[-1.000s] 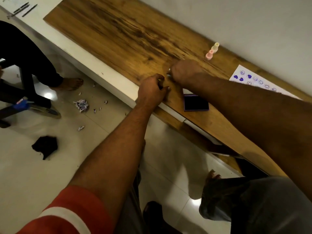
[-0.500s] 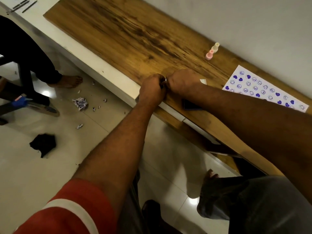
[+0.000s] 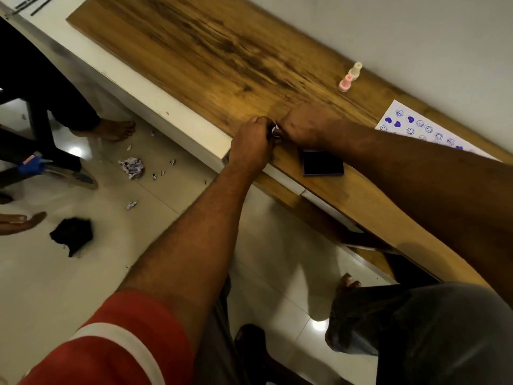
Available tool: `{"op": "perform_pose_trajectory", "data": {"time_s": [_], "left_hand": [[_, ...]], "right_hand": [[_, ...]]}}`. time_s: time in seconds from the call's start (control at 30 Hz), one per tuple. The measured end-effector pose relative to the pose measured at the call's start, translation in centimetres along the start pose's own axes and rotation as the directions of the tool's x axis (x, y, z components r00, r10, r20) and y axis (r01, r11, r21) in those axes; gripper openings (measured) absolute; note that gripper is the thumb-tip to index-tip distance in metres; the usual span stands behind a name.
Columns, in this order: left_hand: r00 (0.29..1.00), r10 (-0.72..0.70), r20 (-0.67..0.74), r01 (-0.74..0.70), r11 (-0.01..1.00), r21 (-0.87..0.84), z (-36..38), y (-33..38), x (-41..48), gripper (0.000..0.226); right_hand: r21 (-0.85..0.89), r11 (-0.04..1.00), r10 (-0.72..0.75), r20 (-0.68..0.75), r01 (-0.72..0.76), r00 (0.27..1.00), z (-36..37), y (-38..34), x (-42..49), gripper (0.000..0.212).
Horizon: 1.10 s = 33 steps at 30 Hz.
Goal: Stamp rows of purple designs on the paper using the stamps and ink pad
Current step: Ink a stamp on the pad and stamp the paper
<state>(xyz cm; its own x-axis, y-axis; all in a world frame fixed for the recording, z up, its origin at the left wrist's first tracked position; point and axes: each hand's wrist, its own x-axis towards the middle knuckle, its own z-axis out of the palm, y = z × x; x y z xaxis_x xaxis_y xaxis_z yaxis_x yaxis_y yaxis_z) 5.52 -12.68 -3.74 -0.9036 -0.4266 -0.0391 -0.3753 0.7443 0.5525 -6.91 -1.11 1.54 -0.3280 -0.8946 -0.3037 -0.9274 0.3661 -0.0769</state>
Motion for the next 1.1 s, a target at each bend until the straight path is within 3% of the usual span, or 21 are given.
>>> {"op": "perform_pose_trajectory", "data": {"time_s": [0.13, 0.27, 0.37, 0.47, 0.63, 0.73, 0.83, 1.0, 1.1], "left_hand": [[1.0, -0.012, 0.002, 0.012, 1.0, 0.006, 0.1, -0.1, 0.1, 0.033], [0.999, 0.037, -0.015, -0.037, 0.999, -0.02, 0.1, -0.3, -0.3, 0.031], [0.999, 0.047, -0.008, -0.047, 0.996, -0.072, -0.2, -0.3, -0.8, 0.033], [0.999, 0.037, -0.002, -0.037, 0.991, -0.127, -0.4, 0.2, -1.3, 0.041], [0.987, 0.153, -0.044, -0.156, 0.984, -0.088, -1.0, 1.8, -2.5, 0.056], [0.954, 0.296, 0.036, -0.298, 0.948, 0.112, 0.0, 3.2, -3.4, 0.078], [0.947, 0.318, 0.047, -0.319, 0.912, 0.257, 1.6, 3.5, -4.1, 0.092], [0.944, 0.331, 0.008, -0.325, 0.921, 0.216, 3.3, 3.4, -4.5, 0.082], [0.959, 0.282, 0.015, -0.281, 0.946, 0.162, 3.6, 3.5, -4.6, 0.08]], "right_hand": [[-0.019, 1.0, 0.018, -0.11, -0.02, 0.994, 0.2, -0.4, -1.1, 0.04], [0.146, 0.968, 0.233, -0.243, -0.202, 0.942, 0.9, -0.1, -4.0, 0.047], [0.233, 0.905, 0.402, -0.2, -0.355, 0.894, 1.7, 1.4, -8.0, 0.055], [0.261, 0.867, 0.473, -0.157, -0.425, 0.867, 3.0, 2.5, -12.2, 0.053], [0.181, 0.862, 0.498, -0.133, -0.473, 0.857, 4.2, 2.4, -16.2, 0.052], [0.158, 0.88, 0.468, -0.123, -0.448, 0.875, 4.6, 1.8, -16.2, 0.049], [0.11, 0.906, 0.419, -0.107, -0.408, 0.902, 4.8, 1.4, -15.6, 0.051], [0.06, 0.927, 0.374, -0.047, -0.371, 0.926, 4.9, 0.9, -14.9, 0.048], [0.077, 0.926, 0.377, -0.119, -0.37, 0.919, 3.4, 0.9, -14.9, 0.049]]}}
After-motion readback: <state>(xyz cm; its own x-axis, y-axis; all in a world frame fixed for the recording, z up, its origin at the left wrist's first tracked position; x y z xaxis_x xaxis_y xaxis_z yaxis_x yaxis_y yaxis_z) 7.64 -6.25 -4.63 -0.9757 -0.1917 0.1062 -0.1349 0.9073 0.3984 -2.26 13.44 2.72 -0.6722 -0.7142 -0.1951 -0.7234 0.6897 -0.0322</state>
